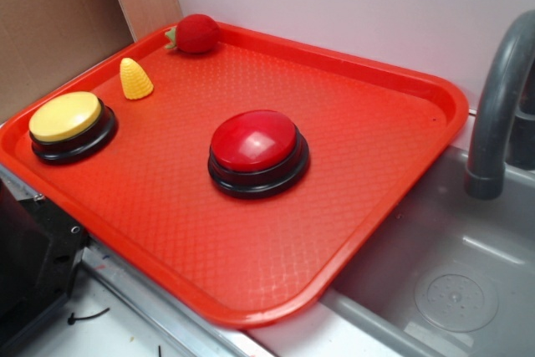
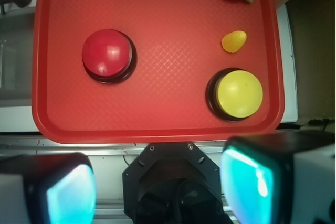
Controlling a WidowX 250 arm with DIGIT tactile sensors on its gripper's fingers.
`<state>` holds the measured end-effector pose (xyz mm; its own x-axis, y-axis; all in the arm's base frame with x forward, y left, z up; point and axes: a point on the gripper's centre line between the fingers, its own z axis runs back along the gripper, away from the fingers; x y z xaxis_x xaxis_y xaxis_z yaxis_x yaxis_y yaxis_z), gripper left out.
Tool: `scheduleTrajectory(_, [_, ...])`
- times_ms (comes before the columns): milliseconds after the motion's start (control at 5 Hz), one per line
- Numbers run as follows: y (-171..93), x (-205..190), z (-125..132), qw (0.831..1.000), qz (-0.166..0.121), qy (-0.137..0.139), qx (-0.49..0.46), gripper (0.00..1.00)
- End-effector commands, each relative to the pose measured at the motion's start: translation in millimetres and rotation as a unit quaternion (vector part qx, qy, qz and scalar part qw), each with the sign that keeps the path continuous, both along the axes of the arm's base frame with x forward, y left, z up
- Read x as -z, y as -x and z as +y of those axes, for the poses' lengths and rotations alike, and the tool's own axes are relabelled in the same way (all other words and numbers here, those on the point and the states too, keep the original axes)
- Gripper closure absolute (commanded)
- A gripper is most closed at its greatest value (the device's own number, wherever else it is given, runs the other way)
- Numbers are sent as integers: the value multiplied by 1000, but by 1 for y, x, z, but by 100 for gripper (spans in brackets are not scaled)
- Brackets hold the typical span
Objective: Push the yellow button.
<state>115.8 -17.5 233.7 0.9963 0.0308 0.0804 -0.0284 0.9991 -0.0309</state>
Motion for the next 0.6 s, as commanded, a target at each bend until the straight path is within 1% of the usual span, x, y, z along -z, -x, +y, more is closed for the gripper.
scheduleTrajectory(0, [0,0,0,1000,0,0,0,0])
scheduleTrajectory(200, [-2,34,47,995,21,11,-101,0])
scheduleTrajectory(400, [-10,58,75,996,26,-36,-78,0])
